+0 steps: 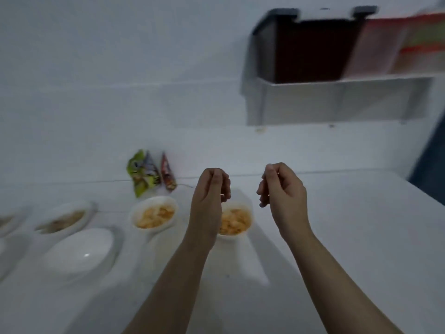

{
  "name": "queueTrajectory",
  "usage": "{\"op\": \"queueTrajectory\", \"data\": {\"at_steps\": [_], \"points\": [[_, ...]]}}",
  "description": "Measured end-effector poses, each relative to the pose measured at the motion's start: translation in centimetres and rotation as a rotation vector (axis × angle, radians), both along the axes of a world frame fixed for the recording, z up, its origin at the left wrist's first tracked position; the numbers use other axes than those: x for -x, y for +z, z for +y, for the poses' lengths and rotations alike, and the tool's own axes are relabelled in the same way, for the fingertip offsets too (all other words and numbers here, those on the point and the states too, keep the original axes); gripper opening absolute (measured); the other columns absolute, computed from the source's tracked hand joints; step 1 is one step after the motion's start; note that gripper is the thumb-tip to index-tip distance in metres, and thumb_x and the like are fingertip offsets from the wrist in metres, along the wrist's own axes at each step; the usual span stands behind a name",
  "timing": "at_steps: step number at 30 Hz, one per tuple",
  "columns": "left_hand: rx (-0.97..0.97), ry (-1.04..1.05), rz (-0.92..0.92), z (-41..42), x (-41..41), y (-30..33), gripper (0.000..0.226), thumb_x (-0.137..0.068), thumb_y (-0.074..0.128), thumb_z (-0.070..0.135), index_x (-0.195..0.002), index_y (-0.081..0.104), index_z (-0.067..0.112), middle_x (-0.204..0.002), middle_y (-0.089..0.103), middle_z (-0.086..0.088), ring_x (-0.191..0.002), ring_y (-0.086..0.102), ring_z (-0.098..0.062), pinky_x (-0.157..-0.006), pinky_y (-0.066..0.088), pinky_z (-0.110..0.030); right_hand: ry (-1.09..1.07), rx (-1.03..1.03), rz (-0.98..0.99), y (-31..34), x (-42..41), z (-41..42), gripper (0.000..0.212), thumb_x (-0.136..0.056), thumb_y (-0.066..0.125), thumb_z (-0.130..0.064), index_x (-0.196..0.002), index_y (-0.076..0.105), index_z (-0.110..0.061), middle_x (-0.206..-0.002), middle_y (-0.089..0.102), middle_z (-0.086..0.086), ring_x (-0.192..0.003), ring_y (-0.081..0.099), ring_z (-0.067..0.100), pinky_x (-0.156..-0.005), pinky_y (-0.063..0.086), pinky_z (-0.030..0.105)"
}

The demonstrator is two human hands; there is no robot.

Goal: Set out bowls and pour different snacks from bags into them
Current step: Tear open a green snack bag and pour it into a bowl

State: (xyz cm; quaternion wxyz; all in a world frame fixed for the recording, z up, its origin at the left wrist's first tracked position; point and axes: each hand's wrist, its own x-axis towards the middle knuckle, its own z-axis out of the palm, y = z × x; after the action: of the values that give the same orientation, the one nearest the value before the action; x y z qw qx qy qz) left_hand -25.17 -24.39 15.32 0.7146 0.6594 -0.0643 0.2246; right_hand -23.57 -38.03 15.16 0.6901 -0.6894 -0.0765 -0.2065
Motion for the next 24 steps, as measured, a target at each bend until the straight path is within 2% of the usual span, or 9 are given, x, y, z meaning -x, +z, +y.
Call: {"op": "queueTrajectory", "data": {"at_steps": [3,5,8,10,12,14,16,20,24], "points": [[-0.007,0.069,-0.033,5.8,-1.3,0.0,0.027,-0.105,0.038,0.014,-0.081,0.051,0.011,-0.067,0.051,0.006,-0.062,0.044,-0.01,-0.064,0.037,-0.027,0.051,0.025,-0.008,0.2,-2.3,5.5,0.033,-0.103,0.046,-0.027,-0.078,0.054,-0.007,-0.065,0.062,0.015,-0.052,0.052,0.016,-0.051,0.049,0.027],[-0.019,0.148,-0.03,12.4,-3.4,0.1,0.026,-0.104,0.04,0.013,-0.081,0.052,0.01,-0.067,0.051,0.005,-0.063,0.044,-0.011,-0.062,0.039,-0.024,0.095,0.03,-0.019,0.4,-4.7,12.1,0.033,-0.103,0.046,-0.027,-0.079,0.054,-0.007,-0.065,0.062,0.015,-0.052,0.052,0.016,-0.05,0.048,0.025],[-0.073,0.189,-0.01,16.7,-5.3,0.3,0.023,-0.103,0.041,0.012,-0.083,0.052,0.008,-0.067,0.05,0.001,-0.06,0.045,-0.009,-0.057,0.039,-0.014,0.105,0.052,-0.031,0.3,-6.9,16.1,0.034,-0.104,0.045,-0.027,-0.079,0.054,-0.005,-0.064,0.061,0.016,-0.051,0.052,0.016,-0.048,0.047,0.023],[-0.107,0.213,0.018,20.3,-7.3,0.0,0.018,-0.101,0.047,0.01,-0.084,0.052,0.005,-0.06,0.05,0.006,-0.052,0.044,-0.003,-0.051,0.038,-0.01,0.1,0.069,-0.051,0.3,-9.0,19.6,0.034,-0.104,0.045,-0.027,-0.08,0.053,-0.006,-0.063,0.061,0.016,-0.049,0.051,0.017,-0.049,0.048,0.026],[-0.207,0.285,0.068,24.3,-9.9,-0.5,0.013,-0.096,0.057,0.012,-0.084,0.053,0.006,-0.06,0.056,0.01,-0.05,0.049,0.001,-0.052,0.04,-0.011,0.082,0.095,-0.058,0.1,-11.2,22.9,0.033,-0.104,0.045,-0.028,-0.08,0.053,-0.008,-0.061,0.061,0.012,-0.049,0.052,0.016,-0.051,0.049,0.033],[-0.337,0.395,0.115,27.9,-12.7,-1.3,0.014,-0.091,0.064,0.02,-0.084,0.056,0.011,-0.07,0.061,0.004,-0.056,0.052,0.0,-0.056,0.042,-0.017,0.071,0.13,-0.057,-0.1,-13.3,25.5,0.031,-0.104,0.046,-0.029,-0.079,0.054,-0.012,-0.059,0.061,0.008,-0.049,0.053,0.015,-0.054,0.051,0.039],[-0.422,0.463,0.172,31.2,-16.0,-1.9,0.014,-0.09,0.064,0.022,-0.084,0.056,0.012,-0.073,0.06,0.003,-0.066,0.056,-0.01,-0.06,0.043,-0.023,0.058,0.153,-0.05,-0.5,-15.3,27.8,0.03,-0.103,0.047,-0.031,-0.079,0.055,-0.015,-0.059,0.061,0.007,-0.05,0.053,0.014,-0.056,0.052,0.042],[-0.669,0.497,0.369,35.6,-22.9,-2.7,0.012,-0.09,0.057,0.026,-0.091,0.055,0.015,-0.093,0.061,-0.004,-0.091,0.058,-0.026,-0.075,0.047,-0.033,0.006,0.21,-0.065,-0.8,-18.7,31.8,0.033,-0.103,0.047,-0.033,-0.079,0.053,-0.011,-0.062,0.06,0.016,-0.05,0.052,0.017,-0.057,0.053,0.049],[-0.903,0.464,0.58,37.1,-28.0,-3.3,0.031,-0.092,0.05,0.035,-0.113,0.05,0.012,-0.116,0.054,-0.009,-0.11,0.051,-0.032,-0.091,0.047,-0.045,-0.015,0.281,-0.048,-1.4,-21.7,34.1,0.032,-0.102,0.046,-0.032,-0.079,0.054,-0.011,-0.062,0.06,0.015,-0.059,0.056,0.034,-0.057,0.053,0.05]]}}
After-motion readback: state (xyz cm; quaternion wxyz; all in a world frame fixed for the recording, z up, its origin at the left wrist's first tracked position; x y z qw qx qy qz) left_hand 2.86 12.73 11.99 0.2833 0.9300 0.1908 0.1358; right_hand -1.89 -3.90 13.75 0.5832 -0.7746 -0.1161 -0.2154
